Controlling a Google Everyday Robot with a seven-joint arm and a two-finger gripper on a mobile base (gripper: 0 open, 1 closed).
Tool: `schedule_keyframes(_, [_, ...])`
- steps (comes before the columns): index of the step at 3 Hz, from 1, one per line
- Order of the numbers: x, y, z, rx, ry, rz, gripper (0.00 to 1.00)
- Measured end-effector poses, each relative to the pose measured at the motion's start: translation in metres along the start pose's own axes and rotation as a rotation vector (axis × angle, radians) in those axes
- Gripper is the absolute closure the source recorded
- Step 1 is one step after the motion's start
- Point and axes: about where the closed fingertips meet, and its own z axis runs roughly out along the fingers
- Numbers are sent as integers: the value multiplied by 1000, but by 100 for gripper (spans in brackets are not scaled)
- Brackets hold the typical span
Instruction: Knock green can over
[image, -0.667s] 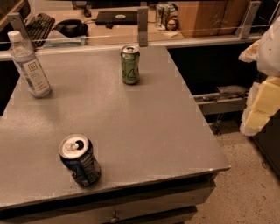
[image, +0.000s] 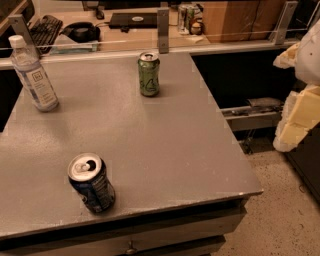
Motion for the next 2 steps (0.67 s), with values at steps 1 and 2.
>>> schedule_keyframes(1, [-8,-31,35,-10,-106,14,0])
schedule_keyframes(2, [-32,-81,85,-19,-236,32,0])
